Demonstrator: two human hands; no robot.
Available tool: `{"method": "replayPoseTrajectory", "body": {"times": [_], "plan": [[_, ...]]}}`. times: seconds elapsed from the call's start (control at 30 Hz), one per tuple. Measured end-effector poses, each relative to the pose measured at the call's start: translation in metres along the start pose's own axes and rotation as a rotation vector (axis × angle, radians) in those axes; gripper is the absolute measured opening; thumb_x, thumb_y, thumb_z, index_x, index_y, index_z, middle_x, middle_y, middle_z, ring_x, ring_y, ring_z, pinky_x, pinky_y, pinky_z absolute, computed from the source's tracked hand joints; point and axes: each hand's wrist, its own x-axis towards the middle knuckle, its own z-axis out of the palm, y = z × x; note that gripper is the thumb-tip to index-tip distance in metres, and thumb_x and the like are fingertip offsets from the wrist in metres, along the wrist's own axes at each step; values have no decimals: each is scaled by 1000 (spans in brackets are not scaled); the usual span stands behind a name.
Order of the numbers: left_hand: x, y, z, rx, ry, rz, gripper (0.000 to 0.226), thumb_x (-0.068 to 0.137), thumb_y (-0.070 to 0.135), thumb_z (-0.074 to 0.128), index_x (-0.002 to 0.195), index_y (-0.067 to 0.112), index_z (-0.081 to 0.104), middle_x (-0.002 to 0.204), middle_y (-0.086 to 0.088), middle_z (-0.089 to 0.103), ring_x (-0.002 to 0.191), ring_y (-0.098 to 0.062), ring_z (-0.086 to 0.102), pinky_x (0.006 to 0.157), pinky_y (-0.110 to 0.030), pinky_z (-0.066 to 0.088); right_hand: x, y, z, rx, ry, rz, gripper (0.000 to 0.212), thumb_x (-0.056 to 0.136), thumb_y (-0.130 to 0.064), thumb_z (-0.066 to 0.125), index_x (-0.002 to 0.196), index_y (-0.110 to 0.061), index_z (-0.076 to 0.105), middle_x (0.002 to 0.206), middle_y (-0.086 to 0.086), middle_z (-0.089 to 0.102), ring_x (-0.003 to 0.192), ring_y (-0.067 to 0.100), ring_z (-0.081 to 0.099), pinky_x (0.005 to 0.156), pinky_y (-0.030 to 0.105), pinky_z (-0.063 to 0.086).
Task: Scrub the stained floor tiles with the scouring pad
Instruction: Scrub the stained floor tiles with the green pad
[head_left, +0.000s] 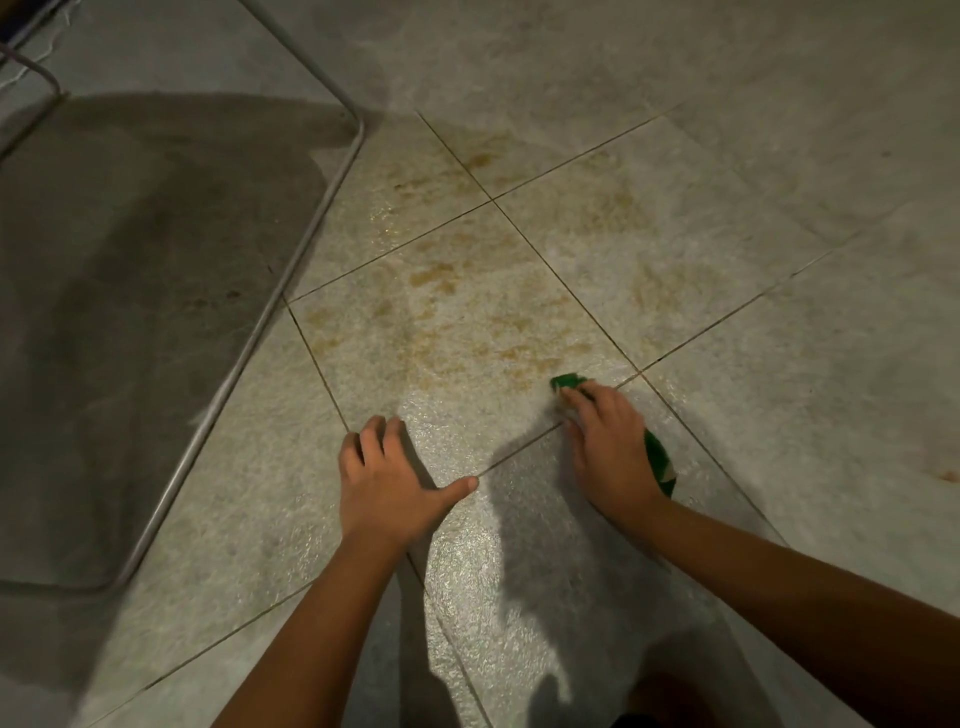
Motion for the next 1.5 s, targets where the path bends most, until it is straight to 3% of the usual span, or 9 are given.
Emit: {"method": "replayPoseTrajectory", "body": {"times": [0.17, 0.47, 0.6, 0.83, 0.97, 1.13, 1.23, 1.37, 1.5], "plan": [[18, 20, 1, 35, -40, -31, 117, 63, 82, 51, 148, 13, 10, 154, -10, 10, 141, -34, 7, 117, -44, 15, -22, 16, -14, 18, -44, -63, 42, 91, -26, 35, 122, -6, 54, 121, 14, 54, 113, 27, 44, 94, 45, 37], [19, 24, 2, 33, -22, -48, 120, 60, 81, 55, 148, 11, 15, 152, -11, 14, 141, -33, 10, 115, -45, 20, 9, 49, -22, -39, 252, 267, 33, 87, -10, 49, 116, 4, 56, 112, 21, 56, 103, 35, 50, 90, 45, 38], [18, 25, 2, 32, -10, -47, 119, 59, 82, 55, 147, 12, 16, 152, -9, 15, 141, -31, 11, 115, -44, 22, 20, 27, -11, -35, 182, 175, 29, 90, -7, 51, 116, 2, 57, 112, 19, 57, 103, 35, 51, 90, 48, 40], [17, 23, 3, 42, 5, -42, 119, 59, 82, 53, 147, 12, 16, 152, -9, 16, 140, -31, 12, 114, -45, 22, -5, 35, -23, 29, -15, -95, 40, 90, -25, 40, 121, -5, 56, 119, 12, 55, 111, 23, 44, 94, 41, 36], [18, 22, 5, 39, 3, -43, 120, 59, 84, 52, 148, 13, 15, 152, -9, 15, 141, -31, 11, 115, -45, 22, 5, 50, -28, 11, 112, 56, 34, 88, -17, 48, 118, -4, 58, 115, 13, 57, 107, 28, 50, 92, 43, 37], [16, 20, 7, 26, 18, -46, 120, 58, 85, 49, 148, 14, 14, 153, -8, 15, 141, -31, 10, 116, -44, 19, 32, 30, -9, -38, 210, 182, 37, 89, -19, 40, 114, 1, 58, 110, 19, 57, 102, 34, 52, 88, 49, 41], [16, 21, 7, 34, 2, -45, 119, 60, 85, 48, 149, 14, 12, 155, -9, 12, 142, -32, 7, 117, -45, 17, 40, 8, 2, -27, 156, 132, 30, 87, -8, 53, 115, 1, 58, 110, 19, 57, 102, 35, 52, 89, 50, 41], [14, 19, 6, 22, -1, -30, 113, 66, 83, 47, 149, 15, 12, 156, -7, 9, 143, -31, 6, 117, -43, 15, 32, -7, 6, 4, 21, -53, 36, 89, -19, 40, 116, -2, 58, 112, 16, 57, 107, 30, 49, 91, 44, 39], [15, 6, 1, -71, 106, 3, 98, 72, 76, 50, 146, 17, 24, 150, -3, 24, 138, -24, 22, 110, -42, 28, 25, 17, -7, 63, -75, -214, 39, 91, -25, 39, 120, -5, 56, 118, 12, 55, 110, 25, 46, 95, 38, 36]]}}
